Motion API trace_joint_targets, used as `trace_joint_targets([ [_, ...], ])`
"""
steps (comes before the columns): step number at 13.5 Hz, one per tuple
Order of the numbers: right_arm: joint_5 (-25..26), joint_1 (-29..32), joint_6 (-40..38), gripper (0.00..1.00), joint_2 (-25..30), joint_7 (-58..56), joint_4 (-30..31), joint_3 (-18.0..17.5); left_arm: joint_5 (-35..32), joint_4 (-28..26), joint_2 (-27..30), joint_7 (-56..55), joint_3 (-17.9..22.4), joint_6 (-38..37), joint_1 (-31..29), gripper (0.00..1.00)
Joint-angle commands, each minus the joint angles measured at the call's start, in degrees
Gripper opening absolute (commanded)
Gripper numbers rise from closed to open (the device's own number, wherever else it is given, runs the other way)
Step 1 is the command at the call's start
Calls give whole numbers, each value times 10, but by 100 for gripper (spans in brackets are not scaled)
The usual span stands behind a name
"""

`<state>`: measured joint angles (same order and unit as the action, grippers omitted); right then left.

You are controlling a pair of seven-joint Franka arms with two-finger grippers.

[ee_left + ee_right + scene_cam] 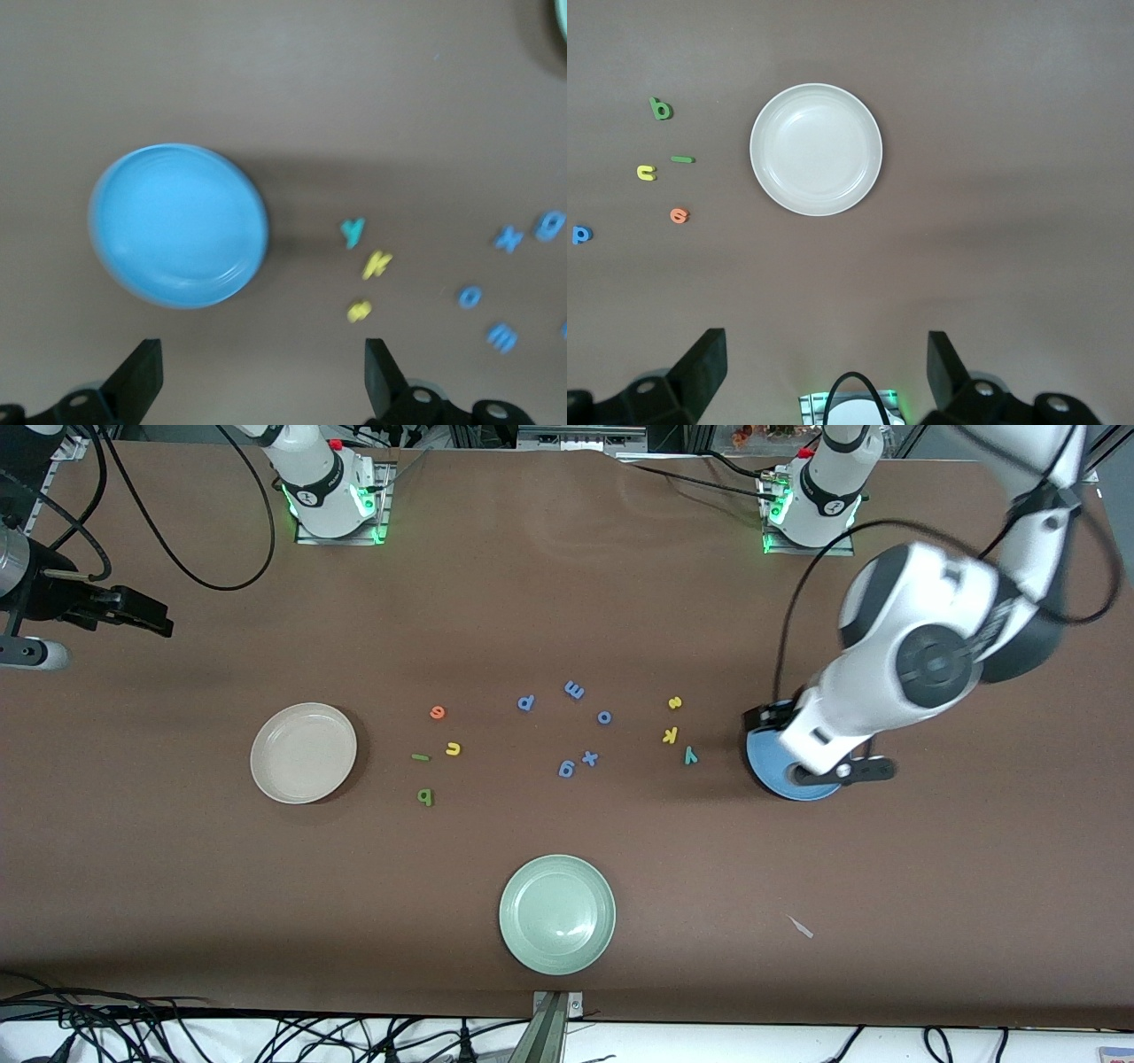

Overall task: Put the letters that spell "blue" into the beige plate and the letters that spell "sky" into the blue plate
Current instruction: 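Reach the left gripper to the green letter y and grasp it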

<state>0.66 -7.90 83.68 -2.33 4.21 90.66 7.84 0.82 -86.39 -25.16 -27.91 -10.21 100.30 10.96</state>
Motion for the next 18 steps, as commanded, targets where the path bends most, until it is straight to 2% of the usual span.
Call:
trace_joint_targets([
  [1,7,-2,-5,100,4,-4,-2,2,-6,22,-70,-103,4,46,49,100],
  [4,7,-1,-5,100,4,-4,-2,2,-7,12,-104,-136,2,75,64,100],
  [7,7,-1,-4,100,4,-4,-2,2,-7,-57,-104,-115,1,152,59,100],
  [9,7,-1,-5,100,2,-4,-2,2,-7,-73,-108,-81,2,166,54,100],
  [13,7,2,-3,100,1,-3,-1,2,-7,-118,-116,-73,2,245,57,98],
  [15,7,2,-2,100,1,-3,-2,2,-8,-129,-125,-57,2,274,60,87],
  [16,7,2,-2,100,1,-2,-2,2,-8,-131,-126,-48,2,279,58,77],
  [17,7,3,-2,100,1,-1,-2,2,-8,-132,-132,-45,2,285,61,71],
  [18,7,3,-1,100,1,-2,-3,2,-17,-132,-132,-44,2,286,61,67],
])
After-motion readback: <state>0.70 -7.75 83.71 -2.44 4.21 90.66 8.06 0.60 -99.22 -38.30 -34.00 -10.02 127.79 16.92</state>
